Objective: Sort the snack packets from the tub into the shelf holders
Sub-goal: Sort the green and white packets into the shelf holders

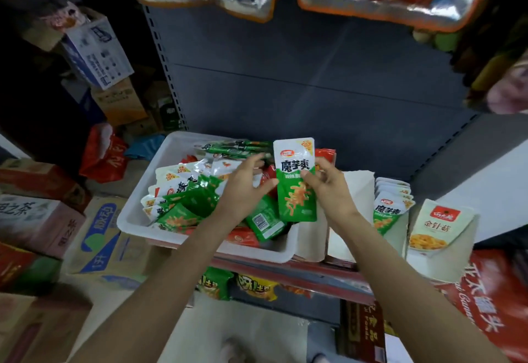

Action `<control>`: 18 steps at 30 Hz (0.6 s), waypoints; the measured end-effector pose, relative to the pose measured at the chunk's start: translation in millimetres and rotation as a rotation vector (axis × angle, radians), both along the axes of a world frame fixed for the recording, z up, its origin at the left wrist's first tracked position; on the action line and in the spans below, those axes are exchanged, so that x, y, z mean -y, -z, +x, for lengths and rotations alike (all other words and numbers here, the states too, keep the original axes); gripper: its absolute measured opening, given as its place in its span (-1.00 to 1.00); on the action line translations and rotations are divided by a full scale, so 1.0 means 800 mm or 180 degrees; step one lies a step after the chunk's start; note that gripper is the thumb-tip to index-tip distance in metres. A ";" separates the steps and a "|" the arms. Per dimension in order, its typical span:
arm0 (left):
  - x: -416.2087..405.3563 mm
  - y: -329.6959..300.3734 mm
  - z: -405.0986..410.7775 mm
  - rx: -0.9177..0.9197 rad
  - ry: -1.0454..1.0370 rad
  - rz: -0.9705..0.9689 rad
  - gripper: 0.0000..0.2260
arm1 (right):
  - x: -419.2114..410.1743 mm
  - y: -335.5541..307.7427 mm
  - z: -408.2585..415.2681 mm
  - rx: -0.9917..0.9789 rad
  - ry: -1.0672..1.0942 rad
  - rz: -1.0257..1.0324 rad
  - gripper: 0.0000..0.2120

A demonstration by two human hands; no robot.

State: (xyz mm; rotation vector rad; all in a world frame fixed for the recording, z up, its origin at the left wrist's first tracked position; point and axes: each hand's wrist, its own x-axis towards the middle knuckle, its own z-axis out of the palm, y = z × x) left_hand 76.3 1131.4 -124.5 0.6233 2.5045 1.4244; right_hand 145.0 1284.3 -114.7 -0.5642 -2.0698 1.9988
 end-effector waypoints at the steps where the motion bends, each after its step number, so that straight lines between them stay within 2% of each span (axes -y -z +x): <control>1: -0.017 -0.004 0.008 0.0212 0.0185 0.0125 -0.48 | -0.012 -0.006 0.009 -0.0082 0.0014 -0.0228 -0.77; 4: -0.073 -0.018 0.035 0.0475 0.0674 0.0318 -0.51 | -0.054 -0.020 0.042 -0.0273 -0.0015 -0.0175 -0.71; 7: -0.118 -0.021 0.051 0.0267 0.0726 0.0298 -0.65 | -0.094 -0.027 0.065 -0.0340 0.0197 0.0614 -0.63; 11: -0.185 -0.017 0.079 0.0109 0.0865 0.0096 -0.75 | -0.154 -0.037 0.102 -0.0198 0.0488 0.1579 -0.34; 15: -0.236 -0.008 0.096 0.0009 0.0807 -0.0013 -0.82 | -0.195 -0.032 0.127 -0.0129 0.0341 0.2262 -0.46; 18: -0.254 -0.005 0.101 -0.0094 0.0523 0.0093 -0.85 | -0.217 -0.017 0.134 -0.0052 0.0227 0.2476 -0.56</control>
